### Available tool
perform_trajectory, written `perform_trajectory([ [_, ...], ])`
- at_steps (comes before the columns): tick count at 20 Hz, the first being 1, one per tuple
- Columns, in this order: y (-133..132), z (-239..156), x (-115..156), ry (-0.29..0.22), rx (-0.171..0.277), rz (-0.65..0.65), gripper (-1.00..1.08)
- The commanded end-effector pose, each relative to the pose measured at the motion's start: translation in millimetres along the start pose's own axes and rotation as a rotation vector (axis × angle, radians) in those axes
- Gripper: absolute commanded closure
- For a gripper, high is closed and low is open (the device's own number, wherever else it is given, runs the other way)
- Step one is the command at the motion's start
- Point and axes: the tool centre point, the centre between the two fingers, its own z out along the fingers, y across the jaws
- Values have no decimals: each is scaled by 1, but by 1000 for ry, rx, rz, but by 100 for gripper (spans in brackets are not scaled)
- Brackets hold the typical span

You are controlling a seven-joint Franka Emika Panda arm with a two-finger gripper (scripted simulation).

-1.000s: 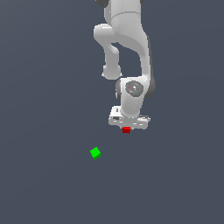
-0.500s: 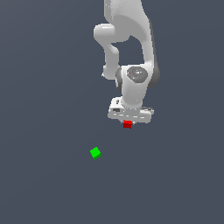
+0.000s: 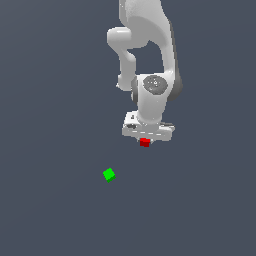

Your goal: Stack the red cube on top of the green cube.

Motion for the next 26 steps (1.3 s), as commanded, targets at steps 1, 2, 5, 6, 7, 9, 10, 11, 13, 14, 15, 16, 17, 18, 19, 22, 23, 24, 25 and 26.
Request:
perform_trajectory([
  [1, 7, 2, 6, 0, 0, 1, 108],
  [2, 10, 4, 10, 0, 0, 1, 108],
  [5, 23, 8, 22, 0, 0, 1, 108],
  [6, 28, 10, 27, 0, 0, 1, 108],
  [7, 33, 12, 32, 0, 0, 1, 108],
  [9, 43, 17, 43, 0, -1, 1, 108],
  [10, 49, 19, 49, 0, -1, 1, 108],
  [11, 55, 21, 55, 0, -1, 1, 108],
  [13, 67, 26, 67, 0, -1, 1, 108],
  [14, 73, 28, 74, 0, -1, 1, 108],
  [15, 79, 31, 80, 0, -1, 1, 108],
  [16, 85, 33, 86, 0, -1, 1, 108],
  [17, 90, 35, 92, 0, -1, 0, 108],
  [18, 96, 37, 98, 0, -1, 0, 108],
  [19, 101, 39, 103, 0, -1, 0, 108],
  [22, 113, 44, 117, 0, -1, 0, 108],
  [23, 117, 46, 121, 0, -1, 0, 108],
  [24, 120, 47, 124, 0, -1, 0, 108],
  [25, 123, 48, 128, 0, -1, 0, 108],
  [26, 125, 49, 131, 0, -1, 0, 108],
])
